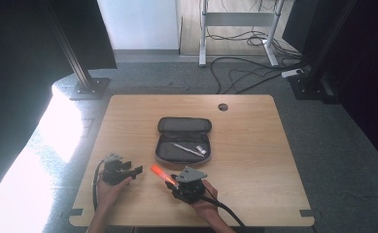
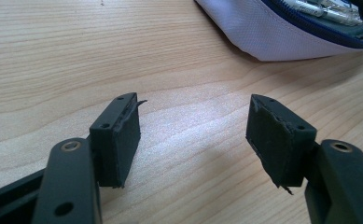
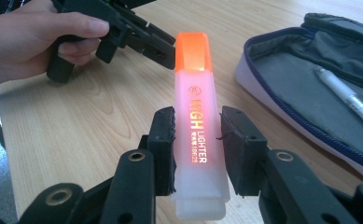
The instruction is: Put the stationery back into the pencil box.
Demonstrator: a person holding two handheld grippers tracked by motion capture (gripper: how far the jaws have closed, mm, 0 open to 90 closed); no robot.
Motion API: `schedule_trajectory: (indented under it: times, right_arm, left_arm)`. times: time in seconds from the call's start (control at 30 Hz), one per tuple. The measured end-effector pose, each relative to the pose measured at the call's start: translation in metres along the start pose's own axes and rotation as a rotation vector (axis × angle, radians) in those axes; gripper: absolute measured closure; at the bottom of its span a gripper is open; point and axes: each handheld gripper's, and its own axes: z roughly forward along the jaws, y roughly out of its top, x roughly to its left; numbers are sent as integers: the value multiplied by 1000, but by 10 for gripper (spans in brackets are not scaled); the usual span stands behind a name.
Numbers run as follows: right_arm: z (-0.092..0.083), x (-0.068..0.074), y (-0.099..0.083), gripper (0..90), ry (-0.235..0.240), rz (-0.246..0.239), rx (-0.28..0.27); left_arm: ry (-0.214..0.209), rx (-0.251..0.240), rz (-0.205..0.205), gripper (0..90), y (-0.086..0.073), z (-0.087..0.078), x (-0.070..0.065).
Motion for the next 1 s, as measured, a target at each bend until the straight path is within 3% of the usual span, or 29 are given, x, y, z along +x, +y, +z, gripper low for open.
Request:
schedule_trajectory:
  times: [1.0]
  right_arm:
    - [-8,-33,3,656,-40,50,-29]
  left_arm:
    - [0,-3,3,350,0,1,-1]
